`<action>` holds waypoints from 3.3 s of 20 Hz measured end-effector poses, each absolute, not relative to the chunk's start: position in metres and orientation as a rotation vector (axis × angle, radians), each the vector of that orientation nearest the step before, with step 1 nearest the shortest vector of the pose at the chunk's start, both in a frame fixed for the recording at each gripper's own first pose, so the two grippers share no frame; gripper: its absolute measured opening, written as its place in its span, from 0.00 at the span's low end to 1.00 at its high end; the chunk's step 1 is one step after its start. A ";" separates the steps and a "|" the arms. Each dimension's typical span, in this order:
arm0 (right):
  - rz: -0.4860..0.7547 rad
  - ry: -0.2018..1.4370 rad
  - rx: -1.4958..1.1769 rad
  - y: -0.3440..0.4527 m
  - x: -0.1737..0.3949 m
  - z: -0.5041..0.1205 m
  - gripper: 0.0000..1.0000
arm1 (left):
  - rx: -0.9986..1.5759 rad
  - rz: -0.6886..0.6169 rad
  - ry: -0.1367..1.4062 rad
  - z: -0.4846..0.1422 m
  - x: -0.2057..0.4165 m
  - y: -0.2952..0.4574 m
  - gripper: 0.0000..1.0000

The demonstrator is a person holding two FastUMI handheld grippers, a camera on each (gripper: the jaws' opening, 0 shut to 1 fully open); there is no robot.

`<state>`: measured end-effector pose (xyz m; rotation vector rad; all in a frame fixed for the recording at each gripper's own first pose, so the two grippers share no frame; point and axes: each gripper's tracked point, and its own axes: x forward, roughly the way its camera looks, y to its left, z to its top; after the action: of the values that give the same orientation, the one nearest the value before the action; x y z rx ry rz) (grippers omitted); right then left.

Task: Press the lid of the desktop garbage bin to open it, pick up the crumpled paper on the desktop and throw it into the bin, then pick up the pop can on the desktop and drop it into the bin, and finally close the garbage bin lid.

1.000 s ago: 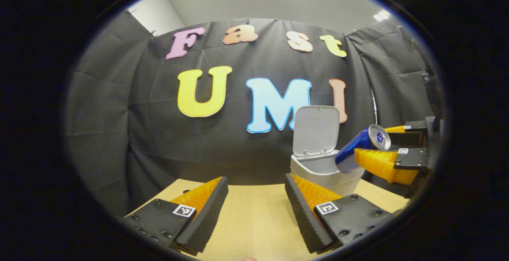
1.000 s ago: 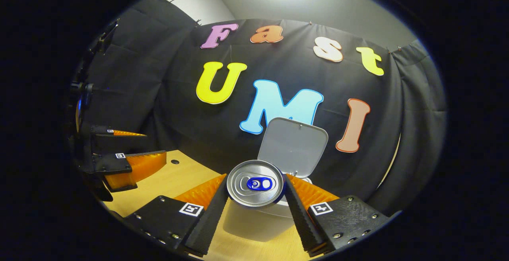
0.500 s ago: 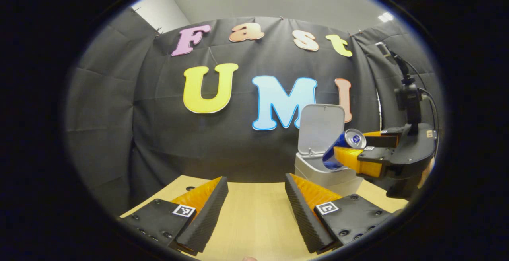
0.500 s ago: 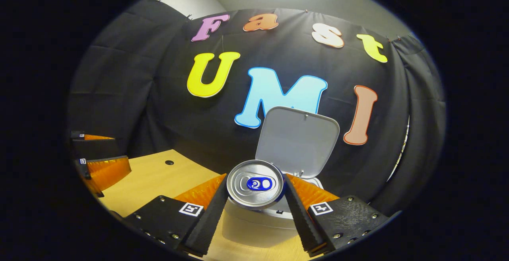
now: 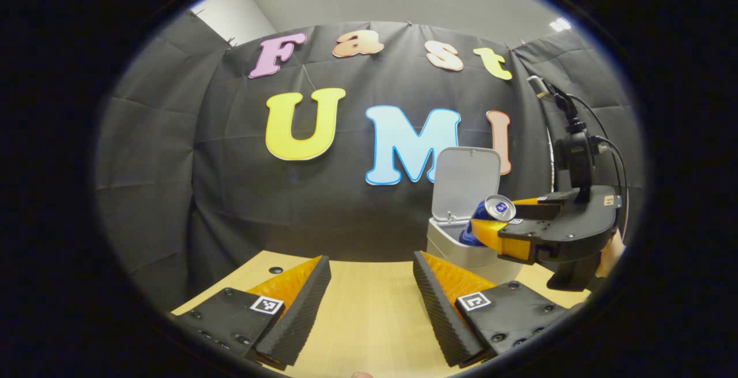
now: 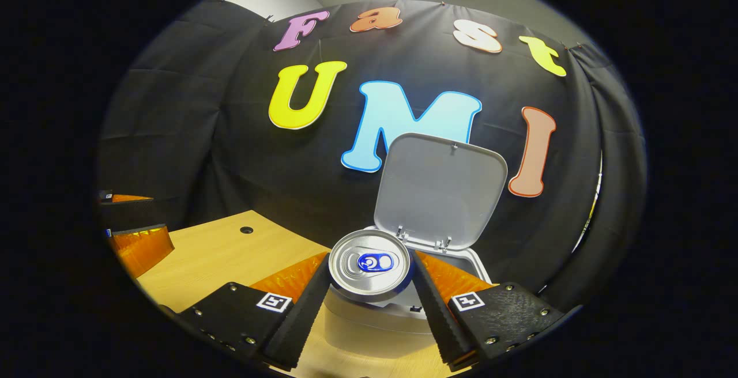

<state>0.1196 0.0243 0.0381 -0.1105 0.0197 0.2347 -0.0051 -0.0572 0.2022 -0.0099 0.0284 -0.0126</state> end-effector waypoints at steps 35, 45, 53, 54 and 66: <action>-0.005 -0.151 -0.011 -0.051 0.224 0.198 0.88 | -0.024 -0.063 0.025 0.199 0.007 -0.055 0.94; -0.026 -0.101 0.088 -0.063 0.264 0.193 0.88 | -0.032 0.006 0.036 0.195 0.008 -0.036 0.96; 0.007 -0.063 0.143 -0.061 0.252 0.186 0.88 | -0.040 -0.002 0.035 0.196 0.008 -0.043 0.96; 0.008 -0.062 0.145 -0.061 0.248 0.184 0.88 | -0.044 -0.005 0.034 0.196 0.008 -0.044 0.94; 0.024 -0.012 0.138 -0.053 0.187 0.147 0.89 | -0.042 -0.053 0.034 0.191 -0.009 -0.064 0.94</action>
<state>0.1871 -0.0533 0.1471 0.1377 -0.0123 0.0245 -0.0092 -0.0645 0.1913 -0.0422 0.0342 -0.0527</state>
